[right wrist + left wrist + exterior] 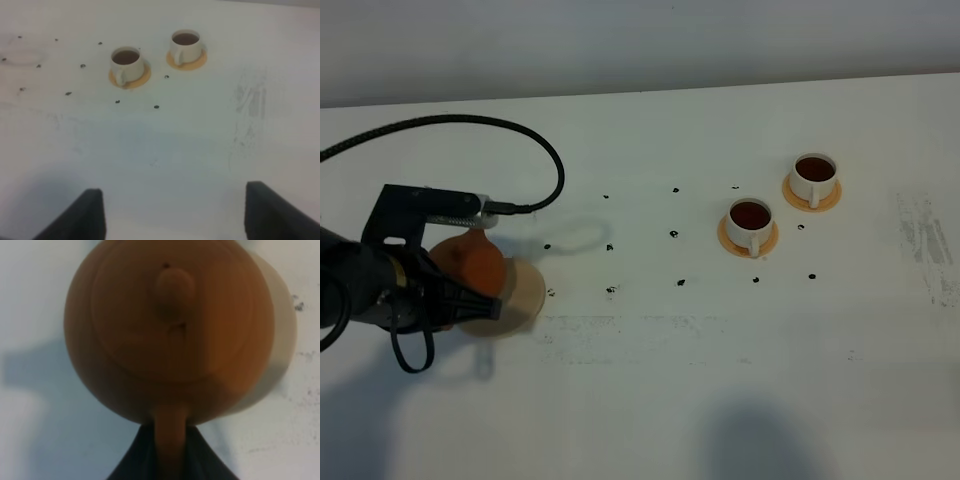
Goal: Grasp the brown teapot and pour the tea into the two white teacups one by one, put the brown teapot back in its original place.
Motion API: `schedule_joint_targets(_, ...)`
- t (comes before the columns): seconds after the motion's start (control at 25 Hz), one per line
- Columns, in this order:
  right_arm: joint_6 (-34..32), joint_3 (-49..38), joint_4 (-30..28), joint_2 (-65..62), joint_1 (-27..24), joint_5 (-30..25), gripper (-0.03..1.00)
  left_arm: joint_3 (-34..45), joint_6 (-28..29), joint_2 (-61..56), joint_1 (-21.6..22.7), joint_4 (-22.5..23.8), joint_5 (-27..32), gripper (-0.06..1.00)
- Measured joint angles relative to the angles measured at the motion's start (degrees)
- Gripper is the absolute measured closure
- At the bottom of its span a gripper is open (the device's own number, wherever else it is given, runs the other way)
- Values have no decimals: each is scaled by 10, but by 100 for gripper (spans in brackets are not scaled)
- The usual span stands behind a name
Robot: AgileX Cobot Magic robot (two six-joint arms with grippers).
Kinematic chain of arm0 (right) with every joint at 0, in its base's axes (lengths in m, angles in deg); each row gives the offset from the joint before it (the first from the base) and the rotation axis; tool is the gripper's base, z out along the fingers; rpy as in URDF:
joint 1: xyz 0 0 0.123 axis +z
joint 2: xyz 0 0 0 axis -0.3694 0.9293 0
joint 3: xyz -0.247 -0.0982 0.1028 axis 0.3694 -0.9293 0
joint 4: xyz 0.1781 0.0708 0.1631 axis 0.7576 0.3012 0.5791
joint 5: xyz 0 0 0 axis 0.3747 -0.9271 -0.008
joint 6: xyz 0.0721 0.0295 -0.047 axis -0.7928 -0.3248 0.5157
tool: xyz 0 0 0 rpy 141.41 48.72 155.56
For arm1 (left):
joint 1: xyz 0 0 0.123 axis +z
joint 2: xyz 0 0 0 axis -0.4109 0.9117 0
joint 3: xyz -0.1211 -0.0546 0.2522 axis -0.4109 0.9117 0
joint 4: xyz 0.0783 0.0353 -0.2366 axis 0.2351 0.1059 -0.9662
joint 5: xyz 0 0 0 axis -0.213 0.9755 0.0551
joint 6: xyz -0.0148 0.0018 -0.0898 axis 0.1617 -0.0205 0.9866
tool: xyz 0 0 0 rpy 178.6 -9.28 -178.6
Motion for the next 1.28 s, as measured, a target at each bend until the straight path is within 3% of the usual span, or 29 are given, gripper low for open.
schedule_joint_targets(1.28,0,0,0,0,0,0,38,30,10,0,-19,1,-43,84)
